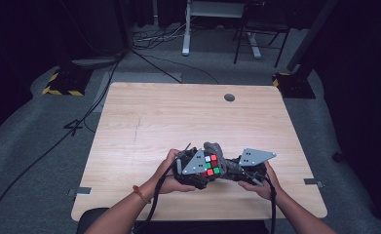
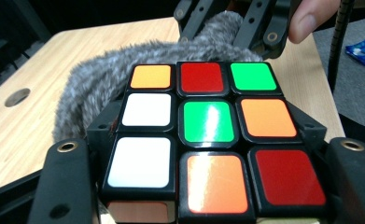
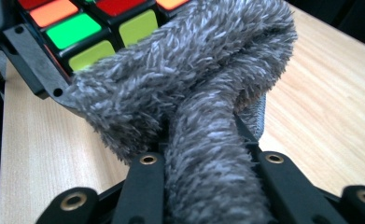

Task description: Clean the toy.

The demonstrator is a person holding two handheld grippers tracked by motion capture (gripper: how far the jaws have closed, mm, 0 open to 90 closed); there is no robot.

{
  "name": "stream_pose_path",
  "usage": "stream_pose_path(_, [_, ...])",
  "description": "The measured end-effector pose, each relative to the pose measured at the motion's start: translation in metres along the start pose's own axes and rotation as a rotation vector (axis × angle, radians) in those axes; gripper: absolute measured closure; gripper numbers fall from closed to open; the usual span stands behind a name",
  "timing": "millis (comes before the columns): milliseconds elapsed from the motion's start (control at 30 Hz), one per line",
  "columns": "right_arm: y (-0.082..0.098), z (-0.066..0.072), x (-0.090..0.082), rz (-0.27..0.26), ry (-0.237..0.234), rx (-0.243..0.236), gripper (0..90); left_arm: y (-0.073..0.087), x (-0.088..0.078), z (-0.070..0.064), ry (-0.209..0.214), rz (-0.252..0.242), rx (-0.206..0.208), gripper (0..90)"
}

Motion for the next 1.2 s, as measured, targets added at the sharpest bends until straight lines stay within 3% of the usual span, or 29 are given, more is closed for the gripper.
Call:
stream_pose_path(133, [0.001, 0.001, 0.002, 0.001, -0.003, 0.003, 73.0, 0.000, -0.001, 0.001, 0.012, -0.001, -0.006, 33.1])
stream_pose_path(367, [-0.012, 0.002, -0.009, -0.077, 0.025, -0.005, 73.2, 0.002, 0.003, 0.001, 0.032, 0.003, -0.014, 33.0])
stream_pose_path(500, [-0.021, 0.004, -0.016, -0.119, 0.025, -0.015, 73.1, 0.007, 0.009, -0.001, 0.025, 0.048, 0.009, 32.9])
stream_pose_path(600, [-0.024, 0.003, -0.018, -0.114, 0.046, -0.035, 72.9, 0.006, 0.010, 0.000, 0.015, 0.047, 0.003, 33.2])
stream_pose_path(733, [-0.015, -0.007, -0.014, -0.087, 0.078, -0.011, 72.5, 0.002, 0.004, 0.002, 0.005, 0.023, 0.006, 33.2])
stream_pose_path(833, [-0.004, -0.012, -0.008, -0.036, 0.055, 0.029, 71.9, -0.002, 0.000, 0.002, -0.004, 0.001, 0.013, 33.2])
stream_pose_path(967, [0.010, -0.012, 0.005, 0.017, 0.025, 0.037, 71.8, -0.008, -0.006, 0.003, -0.009, -0.035, 0.010, 33.2])
stream_pose_path(1067, [0.013, -0.009, 0.009, 0.019, -0.021, 0.054, 71.8, -0.010, -0.007, 0.002, 0.012, -0.056, 0.008, 33.2])
stream_pose_path(1200, [0.008, 0.000, 0.007, -0.027, -0.096, 0.079, 72.5, -0.009, -0.005, 0.001, 0.021, -0.062, 0.014, 33.1])
Point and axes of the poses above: each handheld gripper's, and its own axes: x roughly forward along the jaws, y roughly out of its underside, z roughly to its left, the point moved 9 cm from there along x, roughly forward along the jaws
